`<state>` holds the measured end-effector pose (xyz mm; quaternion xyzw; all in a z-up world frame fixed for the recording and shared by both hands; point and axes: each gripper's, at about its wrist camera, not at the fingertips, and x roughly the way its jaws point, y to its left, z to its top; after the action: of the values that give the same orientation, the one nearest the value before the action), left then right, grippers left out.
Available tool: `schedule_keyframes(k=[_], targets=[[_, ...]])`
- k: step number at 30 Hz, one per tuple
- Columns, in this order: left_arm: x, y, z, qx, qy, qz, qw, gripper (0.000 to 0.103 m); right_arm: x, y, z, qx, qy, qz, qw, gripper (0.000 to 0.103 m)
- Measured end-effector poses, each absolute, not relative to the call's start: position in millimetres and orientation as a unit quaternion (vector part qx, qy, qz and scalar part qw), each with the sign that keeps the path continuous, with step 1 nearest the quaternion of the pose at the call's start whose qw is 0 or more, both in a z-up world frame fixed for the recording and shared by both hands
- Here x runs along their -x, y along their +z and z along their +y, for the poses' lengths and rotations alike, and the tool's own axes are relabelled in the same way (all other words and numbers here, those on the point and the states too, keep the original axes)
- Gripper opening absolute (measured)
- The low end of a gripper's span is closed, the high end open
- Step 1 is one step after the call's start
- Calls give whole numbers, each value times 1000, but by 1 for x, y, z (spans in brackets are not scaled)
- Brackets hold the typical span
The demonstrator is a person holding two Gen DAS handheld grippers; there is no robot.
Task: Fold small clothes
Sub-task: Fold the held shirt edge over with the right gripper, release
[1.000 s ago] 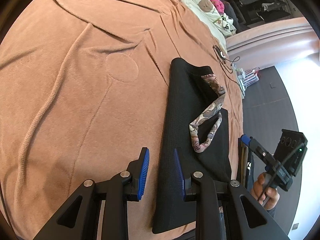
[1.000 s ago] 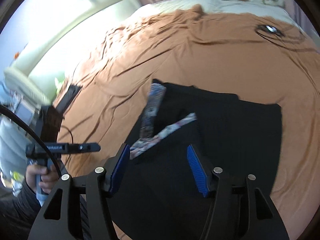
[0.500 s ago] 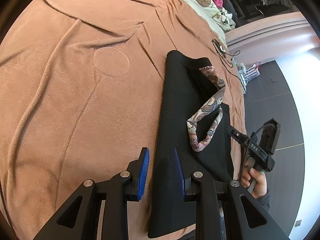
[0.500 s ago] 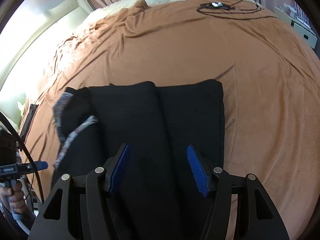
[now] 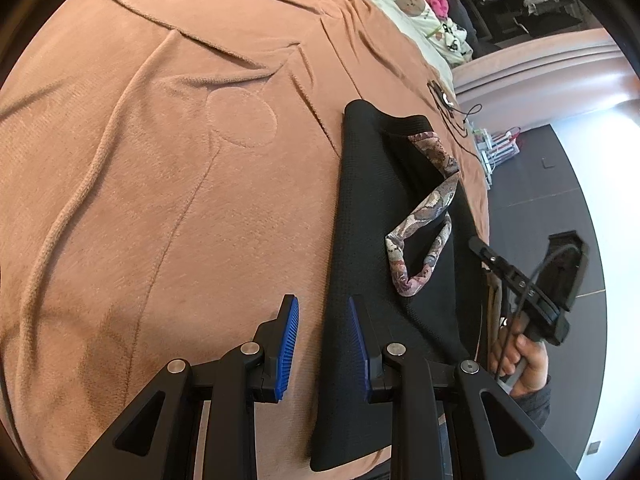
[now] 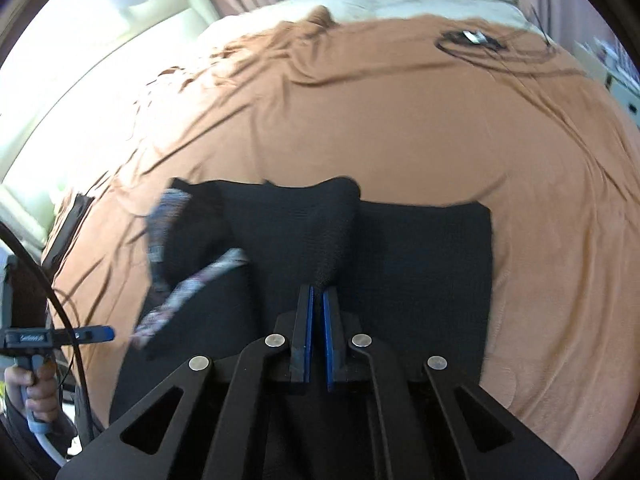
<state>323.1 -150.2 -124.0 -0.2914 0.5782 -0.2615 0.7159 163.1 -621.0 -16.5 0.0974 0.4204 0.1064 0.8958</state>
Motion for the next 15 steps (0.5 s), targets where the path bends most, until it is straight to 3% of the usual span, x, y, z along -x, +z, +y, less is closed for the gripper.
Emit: schedule_keyframes(k=[8,15], targets=[[-321,-125,-147,296,-266,574,716,26,-141,2,-570,-52,173,403,897,1],[-318,-125,-143,298,-263,573,717,26,-140,-20,-535,-4,196,431,881,1]])
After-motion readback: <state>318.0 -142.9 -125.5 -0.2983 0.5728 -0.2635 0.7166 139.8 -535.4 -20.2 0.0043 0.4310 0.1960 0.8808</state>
